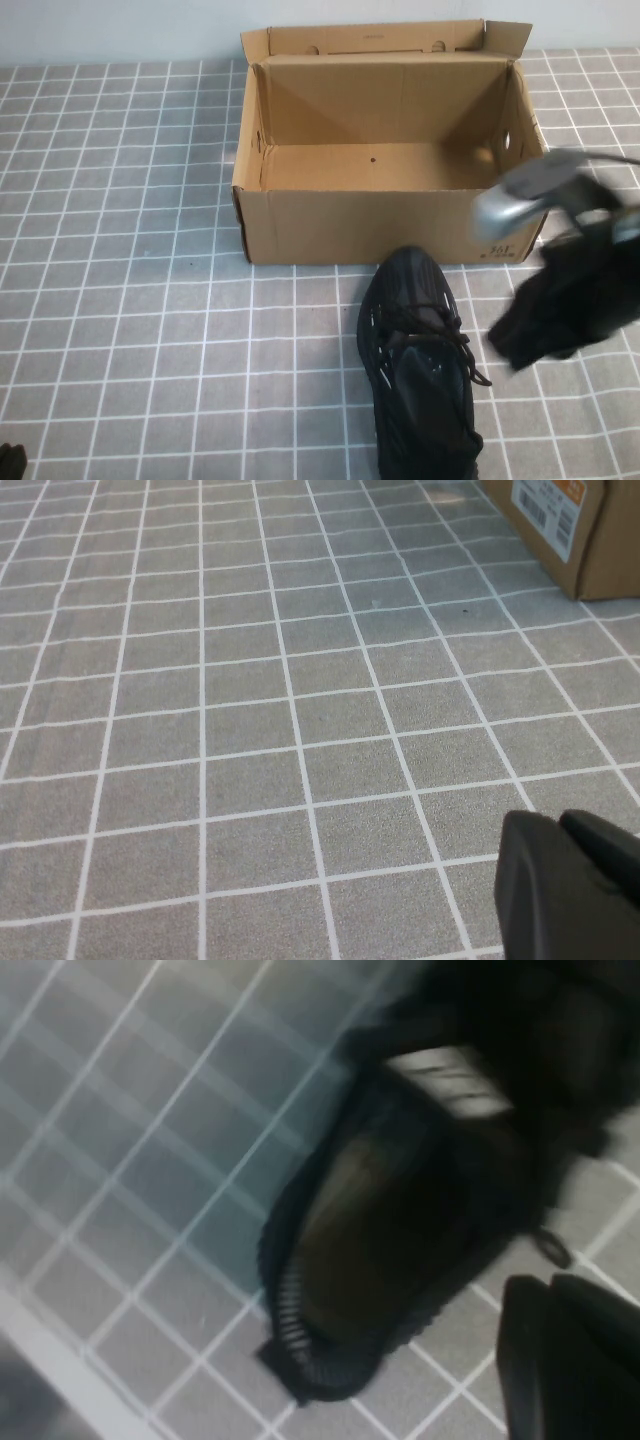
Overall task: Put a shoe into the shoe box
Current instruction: Pick up the shoe from the table
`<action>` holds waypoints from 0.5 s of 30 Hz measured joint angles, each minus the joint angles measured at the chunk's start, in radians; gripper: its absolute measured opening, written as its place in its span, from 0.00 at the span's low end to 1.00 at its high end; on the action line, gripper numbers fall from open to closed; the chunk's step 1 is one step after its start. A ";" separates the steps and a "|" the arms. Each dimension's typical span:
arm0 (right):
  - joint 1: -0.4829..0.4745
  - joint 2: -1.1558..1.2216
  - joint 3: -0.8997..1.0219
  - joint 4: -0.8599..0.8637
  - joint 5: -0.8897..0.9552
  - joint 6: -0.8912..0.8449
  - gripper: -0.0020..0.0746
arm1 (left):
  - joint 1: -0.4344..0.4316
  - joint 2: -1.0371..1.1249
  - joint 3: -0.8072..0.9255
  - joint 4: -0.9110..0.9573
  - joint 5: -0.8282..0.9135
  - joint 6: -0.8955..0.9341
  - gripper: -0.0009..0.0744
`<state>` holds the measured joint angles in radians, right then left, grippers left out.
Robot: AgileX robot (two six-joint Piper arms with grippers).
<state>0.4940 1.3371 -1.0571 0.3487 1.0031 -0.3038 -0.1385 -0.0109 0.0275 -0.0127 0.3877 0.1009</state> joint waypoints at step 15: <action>0.217 0.187 -0.184 -0.259 0.015 -0.181 0.50 | 0.000 0.000 0.000 0.000 0.000 0.000 0.01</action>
<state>0.7111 1.5240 -1.2411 0.0894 1.0180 -0.4846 -0.1385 -0.0109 0.0275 -0.0127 0.3877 0.1009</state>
